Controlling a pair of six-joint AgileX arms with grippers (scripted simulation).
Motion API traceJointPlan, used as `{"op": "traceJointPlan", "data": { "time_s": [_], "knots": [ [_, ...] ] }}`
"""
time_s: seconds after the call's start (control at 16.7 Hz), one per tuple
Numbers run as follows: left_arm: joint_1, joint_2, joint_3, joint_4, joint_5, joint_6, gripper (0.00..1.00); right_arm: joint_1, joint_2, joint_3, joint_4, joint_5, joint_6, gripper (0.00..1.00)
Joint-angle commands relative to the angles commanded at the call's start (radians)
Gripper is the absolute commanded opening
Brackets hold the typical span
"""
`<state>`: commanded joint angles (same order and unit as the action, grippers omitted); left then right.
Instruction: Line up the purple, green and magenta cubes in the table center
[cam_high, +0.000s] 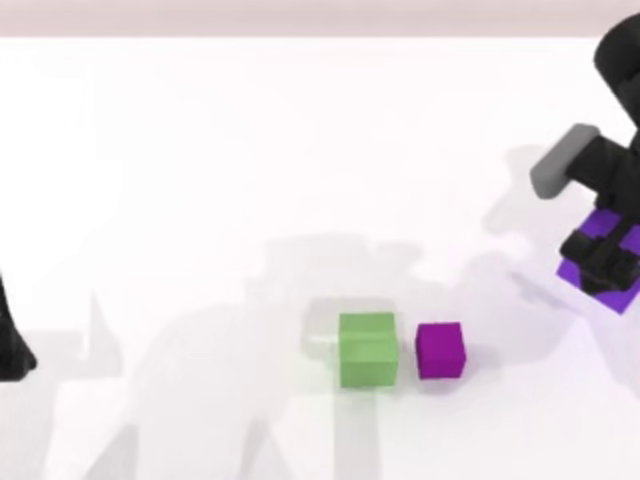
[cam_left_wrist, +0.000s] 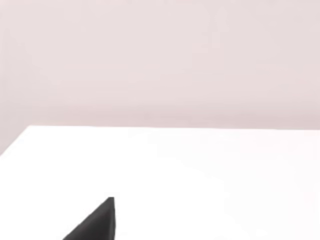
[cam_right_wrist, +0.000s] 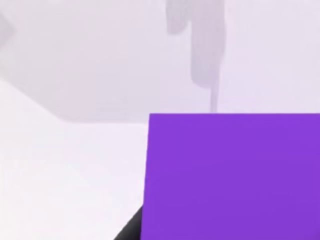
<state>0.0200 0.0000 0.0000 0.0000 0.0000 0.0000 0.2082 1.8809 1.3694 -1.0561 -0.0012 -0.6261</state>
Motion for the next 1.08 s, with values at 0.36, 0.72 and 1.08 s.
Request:
{"op": "traceJointPlan", "data": {
  "time_s": [0.36, 0.72, 1.08],
  "knots": [
    [0.0, 0.0, 0.0, 0.0, 0.0, 0.0, 1.0, 0.021, 0.03, 0.031, -0.016, 0.0, 0.0, 0.0],
    [0.0, 0.0, 0.0, 0.0, 0.0, 0.0, 1.0, 0.236, 0.248, 0.377, -0.175, 0.002, 0.002, 0.0],
    [0.0, 0.0, 0.0, 0.0, 0.0, 0.0, 1.0, 0.532, 0.525, 0.88, -0.385, 0.0, 0.013, 0.0]
  ]
}}
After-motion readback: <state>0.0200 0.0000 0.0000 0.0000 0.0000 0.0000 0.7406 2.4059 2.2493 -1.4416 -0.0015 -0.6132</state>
